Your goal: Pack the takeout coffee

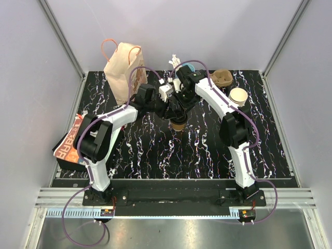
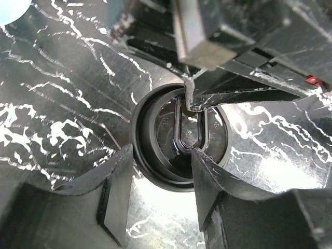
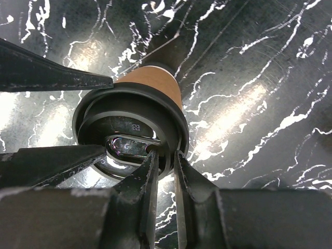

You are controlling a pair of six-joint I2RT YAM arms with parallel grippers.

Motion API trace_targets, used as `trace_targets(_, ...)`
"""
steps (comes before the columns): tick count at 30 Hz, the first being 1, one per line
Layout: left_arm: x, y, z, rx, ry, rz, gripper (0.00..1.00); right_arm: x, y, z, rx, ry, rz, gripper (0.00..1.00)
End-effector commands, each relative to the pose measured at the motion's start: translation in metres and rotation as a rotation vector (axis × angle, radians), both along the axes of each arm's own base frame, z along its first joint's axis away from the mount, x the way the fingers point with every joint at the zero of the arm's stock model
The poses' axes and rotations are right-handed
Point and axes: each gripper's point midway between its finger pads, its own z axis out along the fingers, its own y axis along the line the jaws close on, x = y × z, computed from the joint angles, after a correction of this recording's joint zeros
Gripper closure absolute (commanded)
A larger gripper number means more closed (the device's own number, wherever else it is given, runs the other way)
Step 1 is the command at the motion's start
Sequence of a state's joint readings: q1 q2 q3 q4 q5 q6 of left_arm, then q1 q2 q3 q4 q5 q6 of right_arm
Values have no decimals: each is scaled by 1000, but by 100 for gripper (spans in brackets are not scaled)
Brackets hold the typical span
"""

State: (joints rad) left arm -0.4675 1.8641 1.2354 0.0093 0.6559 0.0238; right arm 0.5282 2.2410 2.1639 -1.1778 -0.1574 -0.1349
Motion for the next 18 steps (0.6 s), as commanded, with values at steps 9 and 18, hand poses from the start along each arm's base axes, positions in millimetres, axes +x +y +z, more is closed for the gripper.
trace_targets(9, -54, -3, -105, 113, 329, -71, 100, -15, 34, -3, 97, 37, 64, 78)
trace_targets(18, -24, 0, -42, -11, 250, -35, 78, -12, 35, 8, 109, 9, 73, 79)
